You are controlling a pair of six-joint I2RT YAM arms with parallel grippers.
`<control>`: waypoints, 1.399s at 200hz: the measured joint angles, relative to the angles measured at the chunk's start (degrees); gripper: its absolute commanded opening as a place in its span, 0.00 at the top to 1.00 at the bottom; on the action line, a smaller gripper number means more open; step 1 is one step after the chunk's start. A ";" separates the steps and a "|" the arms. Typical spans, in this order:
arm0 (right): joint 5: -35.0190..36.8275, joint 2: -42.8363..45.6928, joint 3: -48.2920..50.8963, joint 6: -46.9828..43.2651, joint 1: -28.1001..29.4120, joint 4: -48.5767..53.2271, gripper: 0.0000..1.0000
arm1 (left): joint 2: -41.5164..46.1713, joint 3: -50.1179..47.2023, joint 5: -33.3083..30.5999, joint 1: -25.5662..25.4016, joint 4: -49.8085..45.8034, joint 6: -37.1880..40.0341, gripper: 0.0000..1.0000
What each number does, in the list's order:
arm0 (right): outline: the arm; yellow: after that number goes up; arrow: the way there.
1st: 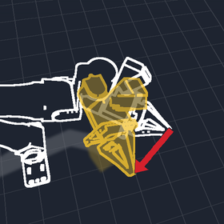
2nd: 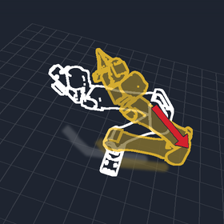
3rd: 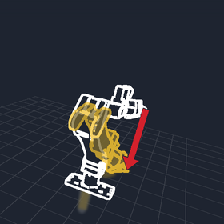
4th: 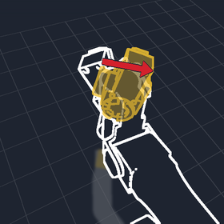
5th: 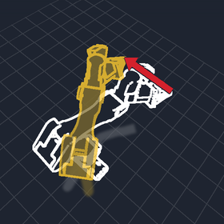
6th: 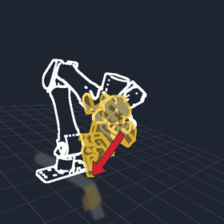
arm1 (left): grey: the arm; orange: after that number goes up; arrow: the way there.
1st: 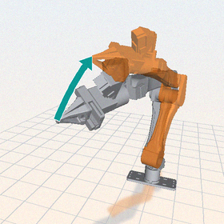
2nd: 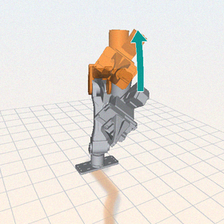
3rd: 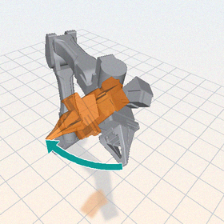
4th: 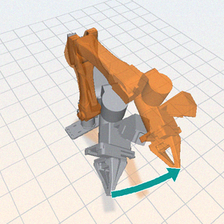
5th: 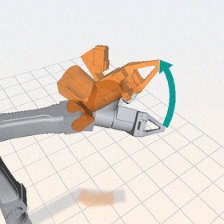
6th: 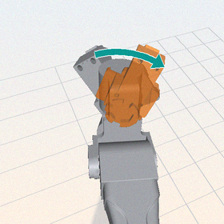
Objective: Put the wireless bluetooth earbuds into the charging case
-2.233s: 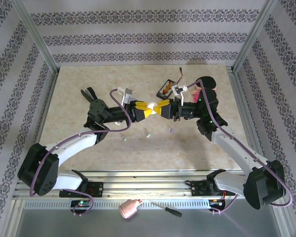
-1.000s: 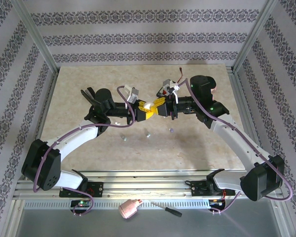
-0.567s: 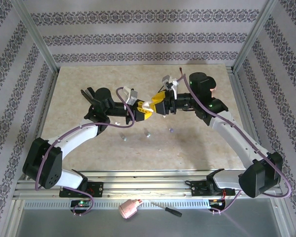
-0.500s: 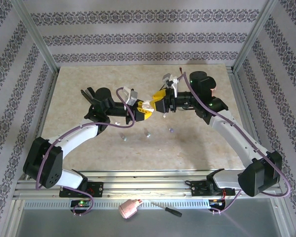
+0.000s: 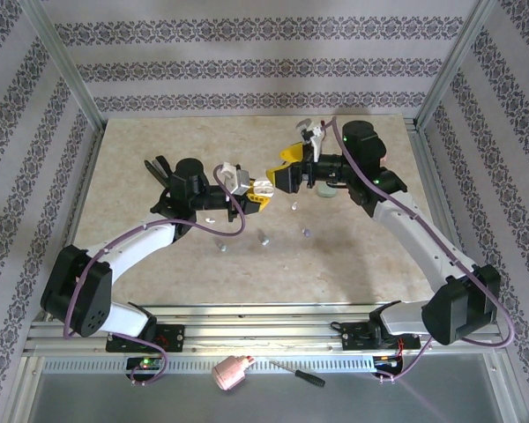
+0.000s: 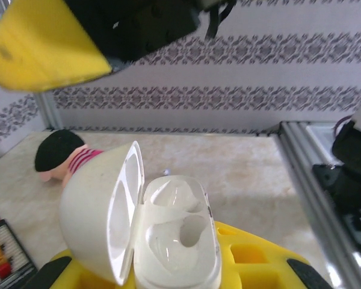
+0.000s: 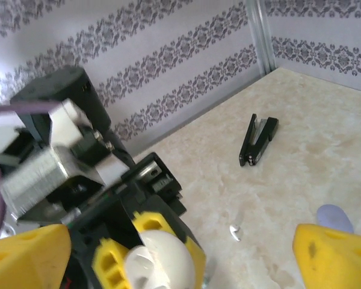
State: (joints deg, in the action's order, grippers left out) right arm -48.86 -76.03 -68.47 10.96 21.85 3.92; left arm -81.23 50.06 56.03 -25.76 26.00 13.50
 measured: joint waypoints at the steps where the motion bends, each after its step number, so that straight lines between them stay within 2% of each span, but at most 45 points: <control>1: 0.13 0.13 0.15 0.17 0.00 -0.17 0.02 | 0.00 -0.02 -0.15 0.00 -0.09 0.28 1.00; 33: 9.29 5.81 8.22 6.62 -1.44 -7.85 0.02 | 0.39 -2.82 -3.72 0.00 0.17 4.70 1.00; 59: 17.92 7.87 11.28 11.50 -4.72 -8.04 0.09 | 0.42 -7.13 -6.91 0.00 3.13 5.73 1.00; 92: 28.15 7.21 11.47 12.85 -5.16 -0.55 0.12 | -0.13 -11.52 -10.03 0.00 11.21 5.16 1.00; 118: 33.88 2.38 11.32 13.35 -4.20 6.19 0.13 | -1.25 -14.38 -11.98 0.02 17.18 3.26 1.00; 142: 40.65 -4.02 10.60 13.07 -0.68 12.48 0.14 | -2.38 -17.09 -13.75 0.02 21.64 1.62 1.00; 160: 45.22 -8.70 8.57 12.72 2.58 17.03 0.19 | -3.61 -19.63 -15.47 0.02 25.51 0.59 1.00; 193: 49.22 -14.97 4.74 12.94 4.96 21.53 0.30 | -7.08 -23.54 -18.45 0.31 32.89 -1.27 1.00; 233: 51.06 -20.55 2.01 12.70 5.42 23.74 0.28 | -7.98 -26.99 -21.24 1.03 38.03 -2.49 1.00; 248: 50.95 -23.34 -0.22 11.67 5.40 24.20 0.25 | -7.98 -27.15 -21.66 1.14 38.84 -2.62 1.00; 280: 49.00 -30.45 -6.84 8.24 4.87 24.15 0.26 | -7.98 -27.12 -21.57 1.14 39.32 -2.60 1.00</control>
State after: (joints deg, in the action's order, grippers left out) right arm 0.14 -106.48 -75.31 19.20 26.72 28.08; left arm -89.21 22.94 34.46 -24.62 65.32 10.90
